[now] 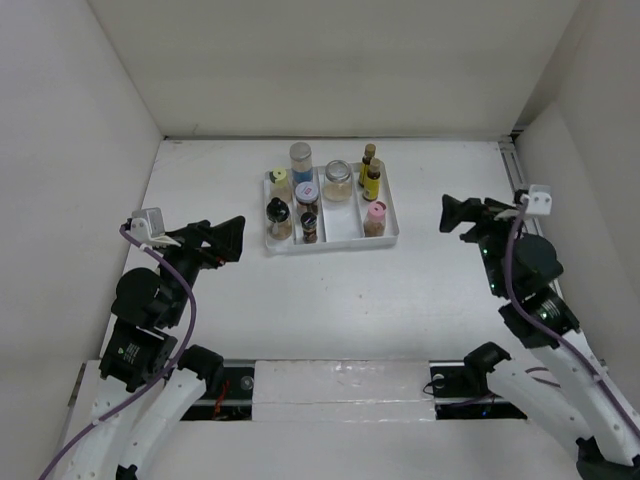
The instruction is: Organize the condiment bottles
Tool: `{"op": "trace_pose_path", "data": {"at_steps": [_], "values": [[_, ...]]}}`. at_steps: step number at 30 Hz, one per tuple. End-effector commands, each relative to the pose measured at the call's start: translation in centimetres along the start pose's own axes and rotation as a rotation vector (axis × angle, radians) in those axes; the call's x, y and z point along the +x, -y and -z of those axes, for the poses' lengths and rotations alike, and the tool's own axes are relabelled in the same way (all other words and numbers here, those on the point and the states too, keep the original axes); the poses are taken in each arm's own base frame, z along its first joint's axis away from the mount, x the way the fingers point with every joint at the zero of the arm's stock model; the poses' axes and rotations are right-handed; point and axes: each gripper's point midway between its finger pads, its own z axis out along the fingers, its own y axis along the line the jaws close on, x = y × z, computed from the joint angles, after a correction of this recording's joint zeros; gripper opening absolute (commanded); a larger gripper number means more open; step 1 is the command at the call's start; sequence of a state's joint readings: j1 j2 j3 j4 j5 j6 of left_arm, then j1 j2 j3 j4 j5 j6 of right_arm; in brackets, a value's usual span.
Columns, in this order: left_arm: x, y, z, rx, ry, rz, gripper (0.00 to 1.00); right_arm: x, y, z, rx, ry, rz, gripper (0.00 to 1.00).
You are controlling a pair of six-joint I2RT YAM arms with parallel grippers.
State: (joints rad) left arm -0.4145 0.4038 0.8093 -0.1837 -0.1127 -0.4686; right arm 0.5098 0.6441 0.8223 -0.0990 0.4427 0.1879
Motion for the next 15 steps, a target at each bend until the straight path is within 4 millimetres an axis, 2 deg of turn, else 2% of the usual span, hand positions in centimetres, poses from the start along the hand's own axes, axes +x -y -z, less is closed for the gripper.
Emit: {"op": "trace_pose_path", "data": {"at_steps": [1, 4, 7, 15], "values": [[-1.7, 1.0, 0.2, 0.037, 0.048, -0.007, 0.99, -0.1, 1.5, 2.1, 0.018, 0.036, -0.021, 1.0], [-1.9, 1.1, 0.4, 0.042, 0.056, -0.006, 0.99, 0.1, 2.6, 3.2, 0.032, 0.066, -0.033, 1.0], [-1.9, 1.1, 0.4, 0.042, 0.056, -0.006, 0.99, 0.6, 2.6, 3.1, 0.034, 0.057, -0.028, 1.0], [-1.9, 1.1, 0.4, 0.041, 0.056, -0.015, 0.99, 3.3, 1.1, 1.2, -0.01, -0.05, 0.004, 1.0]]}}
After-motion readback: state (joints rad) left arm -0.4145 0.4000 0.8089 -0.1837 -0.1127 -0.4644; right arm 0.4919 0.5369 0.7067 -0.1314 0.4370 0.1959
